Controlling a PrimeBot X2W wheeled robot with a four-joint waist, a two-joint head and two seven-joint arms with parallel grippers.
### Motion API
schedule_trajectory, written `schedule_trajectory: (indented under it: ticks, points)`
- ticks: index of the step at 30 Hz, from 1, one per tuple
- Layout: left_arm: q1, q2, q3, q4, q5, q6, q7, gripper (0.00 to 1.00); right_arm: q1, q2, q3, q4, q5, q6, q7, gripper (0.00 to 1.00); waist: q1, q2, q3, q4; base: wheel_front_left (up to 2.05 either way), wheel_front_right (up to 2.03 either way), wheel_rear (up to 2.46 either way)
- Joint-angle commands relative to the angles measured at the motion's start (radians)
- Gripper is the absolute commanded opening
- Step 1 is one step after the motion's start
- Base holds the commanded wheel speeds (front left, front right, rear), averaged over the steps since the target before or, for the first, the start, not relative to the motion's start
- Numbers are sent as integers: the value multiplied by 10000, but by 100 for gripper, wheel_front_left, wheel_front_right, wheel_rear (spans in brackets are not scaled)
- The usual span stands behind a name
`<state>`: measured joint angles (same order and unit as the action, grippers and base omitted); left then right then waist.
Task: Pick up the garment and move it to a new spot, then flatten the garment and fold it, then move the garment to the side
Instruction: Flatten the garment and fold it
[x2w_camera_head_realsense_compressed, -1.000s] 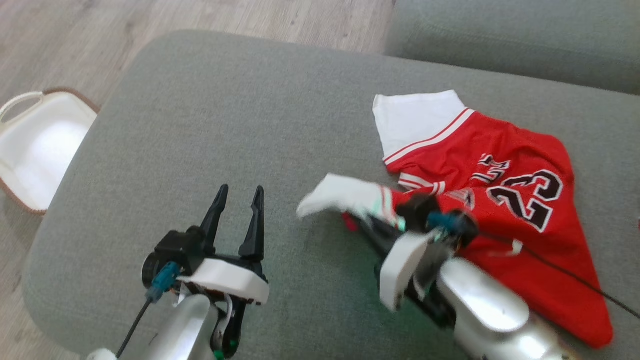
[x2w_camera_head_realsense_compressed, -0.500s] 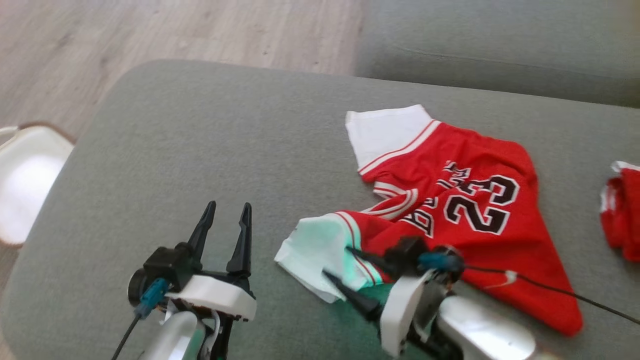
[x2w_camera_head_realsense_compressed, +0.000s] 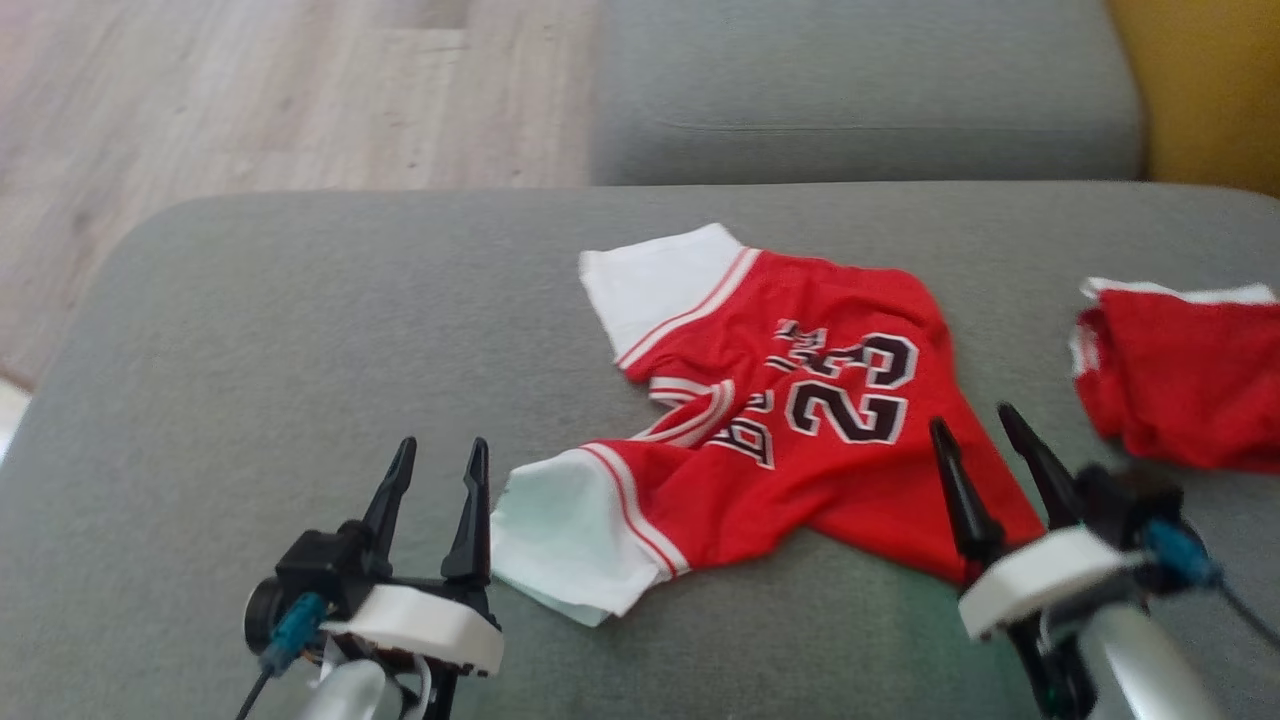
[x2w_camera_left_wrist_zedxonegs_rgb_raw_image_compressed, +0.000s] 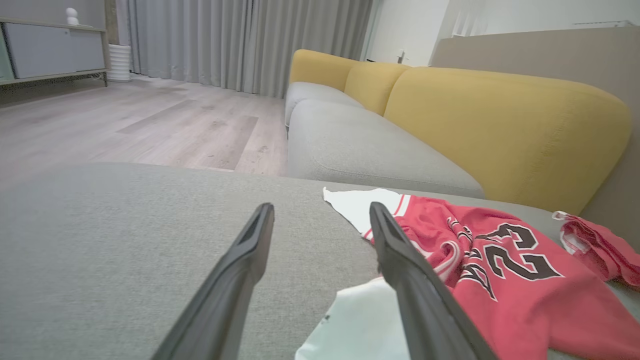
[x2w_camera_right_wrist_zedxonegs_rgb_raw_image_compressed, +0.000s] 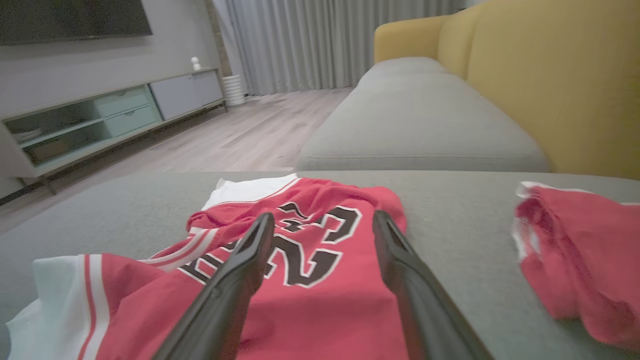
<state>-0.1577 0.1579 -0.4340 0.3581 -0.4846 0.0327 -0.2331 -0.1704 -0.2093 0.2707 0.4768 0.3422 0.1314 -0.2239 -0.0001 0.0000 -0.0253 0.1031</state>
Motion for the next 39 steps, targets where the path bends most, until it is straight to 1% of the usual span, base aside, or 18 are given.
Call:
schedule_trajectory:
  ticks: [1, 4, 6, 9, 12, 15, 18, 22, 26, 31, 36, 39]
  points:
    - [-300, 162, 392, -333, -96, 52, -89, 100, -74, 238, -108, -493, -337, -7, -178, 100, 1, 0, -2, -245, 0, 0, 0]
    - [-210, 121, 465, -361, -146, 106, -134, 100, 616, 794, -1148, -917, -1058, -7, -248, 100, 1, 0, 26, -436, 0, 0, 0]
    - [-165, 71, 476, -364, -143, 115, -167, 100, 1055, 1069, -1522, -1118, -1458, -7, -263, 100, 1, 0, 45, -500, 0, 0, 0]
    - [-93, 3, 427, -305, -117, 83, -199, 100, 1490, 1390, -1941, -1364, -1539, -7, -280, 100, 1, 0, 68, -557, 0, 0, 0]
    - [-65, -7, 414, -267, -95, 65, -218, 100, 1523, 1516, -2195, -1648, -1530, -7, -292, 100, 1, 0, 100, -588, 0, 0, 0]
    - [-82, 69, 376, -171, -59, 43, -192, 100, 1401, 1558, -2244, -1877, -1616, -7, -208, 100, 1, 0, 158, -585, 0, 0, 0]
    - [-128, 164, 222, 43, 28, 55, 102, 100, 1312, 1575, -2309, -2040, -1649, -7, -98, 100, 1, 0, 195, -534, 0, 0, 0]
    - [-98, 330, -68, 554, 198, 265, 983, 100, 1310, 1585, -2391, -2176, -1491, -7, -37, 100, 1, 0, 245, -516, 0, 0, 0]
    - [-141, 405, -215, 886, 174, 376, 1745, 100, 1313, 1588, -2331, -2185, -1302, -7, -53, 100, 1, 0, 329, -536, 0, 0, 0]
    - [-269, 493, -232, 1086, 206, 557, 2097, 100, 1296, 1589, -2193, -2171, -1235, -7, -73, 100, 1, 0, 474, -621, 0, 0, 0]
    - [-540, 609, -222, 1479, 374, 954, 2400, 100, 1183, 1589, -2114, -2161, -1215, -7, -80, 100, 1, 0, 682, -797, 0, 0, 0]
    - [-684, 652, -285, 1702, 445, 1005, 2497, 100, 1123, 1589, -2096, -2166, -1198, -7, -93, 100, 1, 0, 795, -901, 0, 0, 0]
